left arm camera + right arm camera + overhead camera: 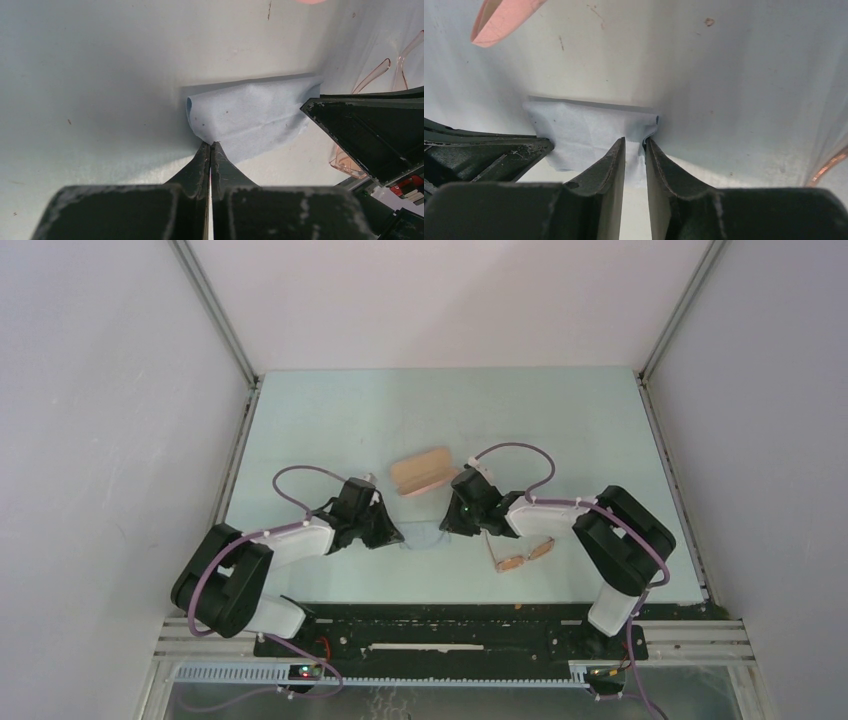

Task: Organize the sunglasses
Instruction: Pick up the glasses cleaning cloth from the center of the board.

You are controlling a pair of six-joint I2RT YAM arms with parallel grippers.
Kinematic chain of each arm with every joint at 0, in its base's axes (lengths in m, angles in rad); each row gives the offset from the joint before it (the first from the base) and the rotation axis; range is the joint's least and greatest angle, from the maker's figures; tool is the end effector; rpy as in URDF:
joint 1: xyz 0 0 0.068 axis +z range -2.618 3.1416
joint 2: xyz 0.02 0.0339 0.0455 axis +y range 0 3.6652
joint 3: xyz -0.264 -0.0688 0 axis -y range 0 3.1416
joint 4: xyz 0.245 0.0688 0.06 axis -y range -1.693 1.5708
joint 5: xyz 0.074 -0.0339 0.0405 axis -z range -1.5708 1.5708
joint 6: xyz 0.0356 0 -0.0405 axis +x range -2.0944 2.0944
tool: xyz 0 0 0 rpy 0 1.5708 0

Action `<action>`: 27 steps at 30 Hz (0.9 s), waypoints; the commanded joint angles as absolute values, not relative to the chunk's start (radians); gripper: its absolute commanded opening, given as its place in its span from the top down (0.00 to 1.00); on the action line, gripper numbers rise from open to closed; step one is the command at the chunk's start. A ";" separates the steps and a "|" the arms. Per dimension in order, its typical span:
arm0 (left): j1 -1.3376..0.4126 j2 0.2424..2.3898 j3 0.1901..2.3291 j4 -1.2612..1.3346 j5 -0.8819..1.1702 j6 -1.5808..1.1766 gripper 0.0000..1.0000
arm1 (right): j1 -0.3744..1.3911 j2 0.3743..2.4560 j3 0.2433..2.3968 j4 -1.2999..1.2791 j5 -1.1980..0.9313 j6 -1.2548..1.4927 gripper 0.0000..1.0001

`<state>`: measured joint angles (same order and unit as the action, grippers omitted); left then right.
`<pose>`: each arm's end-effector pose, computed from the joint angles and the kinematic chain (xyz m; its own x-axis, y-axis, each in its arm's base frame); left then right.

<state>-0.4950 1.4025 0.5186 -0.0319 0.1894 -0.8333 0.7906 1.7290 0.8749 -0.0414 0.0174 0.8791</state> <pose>0.2115 -0.1218 0.1360 -0.8893 -0.3460 -0.2991 -0.1349 0.8233 -0.5513 0.2370 0.2386 0.1434 -0.8916 0.1938 -0.4092 -0.0256 0.8808 0.4728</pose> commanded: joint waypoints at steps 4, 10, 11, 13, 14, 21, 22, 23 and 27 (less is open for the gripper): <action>-0.494 1.408 0.551 -0.116 0.167 -0.788 1.00 | 0.818 1.786 0.885 -0.134 0.031 0.853 0.77; -0.494 1.366 0.607 -0.191 0.175 -0.755 1.00 | 0.796 1.733 0.886 -0.148 0.023 0.832 1.00; -0.494 1.347 0.618 -0.210 0.169 -0.747 1.00 | 0.792 1.716 0.887 -0.155 0.027 0.828 1.00; -0.494 1.311 0.654 -0.243 0.162 -0.735 1.00 | 0.786 1.680 0.902 -0.176 0.033 0.813 1.00; -0.494 1.297 0.670 -0.258 0.161 -0.729 1.00 | 0.782 1.663 0.918 -0.189 0.039 0.807 1.00; -0.494 1.277 0.790 -0.326 0.162 -0.698 1.00 | 0.735 1.612 1.038 -0.249 0.056 0.762 1.00; -0.494 1.285 0.812 -0.334 0.158 -0.693 1.00 | 0.725 1.615 1.058 -0.255 0.058 0.756 1.00; -0.494 1.293 0.835 -0.342 0.154 -0.689 1.00 | 0.715 1.620 1.078 -0.259 0.058 0.748 1.00; -0.494 1.358 0.937 -0.368 0.141 -0.673 1.00 | 0.672 1.646 1.159 -0.266 0.055 0.720 1.00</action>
